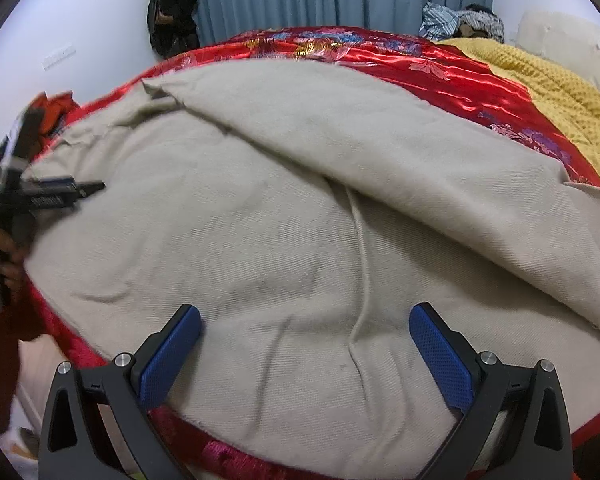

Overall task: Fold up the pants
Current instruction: 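Grasp the trouser edge with the right gripper and lift it, then lift the trousers with the right gripper while the left gripper grasps and folds them lengthwise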

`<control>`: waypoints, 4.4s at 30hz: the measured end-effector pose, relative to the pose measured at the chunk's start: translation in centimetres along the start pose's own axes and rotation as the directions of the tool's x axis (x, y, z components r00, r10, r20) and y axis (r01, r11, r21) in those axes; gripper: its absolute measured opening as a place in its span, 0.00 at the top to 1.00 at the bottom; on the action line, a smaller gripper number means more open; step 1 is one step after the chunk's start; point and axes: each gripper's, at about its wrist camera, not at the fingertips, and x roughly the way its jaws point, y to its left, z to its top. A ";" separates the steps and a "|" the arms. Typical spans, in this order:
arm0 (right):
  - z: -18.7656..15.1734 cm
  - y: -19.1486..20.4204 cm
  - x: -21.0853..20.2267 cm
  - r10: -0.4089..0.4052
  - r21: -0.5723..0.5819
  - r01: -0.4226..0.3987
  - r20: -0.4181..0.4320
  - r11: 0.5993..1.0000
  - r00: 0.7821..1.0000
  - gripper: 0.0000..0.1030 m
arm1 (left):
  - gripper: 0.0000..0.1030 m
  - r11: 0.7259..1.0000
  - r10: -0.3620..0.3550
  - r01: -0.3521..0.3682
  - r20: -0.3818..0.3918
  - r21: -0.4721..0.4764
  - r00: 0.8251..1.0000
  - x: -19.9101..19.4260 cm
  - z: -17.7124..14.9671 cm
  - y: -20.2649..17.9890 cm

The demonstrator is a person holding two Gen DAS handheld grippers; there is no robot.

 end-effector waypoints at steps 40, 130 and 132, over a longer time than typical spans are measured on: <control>12.6 -3.6 -11.5 -0.062 0.338 -0.087 0.407 0.937 0.911 0.95 | 0.01 0.887 -0.374 0.358 0.003 -0.292 0.927 -5.7 9.6 4.7; -1.9 -29.2 -11.9 -0.169 0.815 0.001 0.119 0.579 0.979 0.97 | 0.94 0.937 -0.341 0.323 -0.166 -0.131 0.925 -7.8 -3.3 -3.6; -1.8 -28.7 -11.5 -0.208 0.814 0.100 0.027 0.572 0.978 0.97 | 0.94 0.944 -0.327 0.309 -0.182 -0.120 0.927 -7.1 -3.4 -4.0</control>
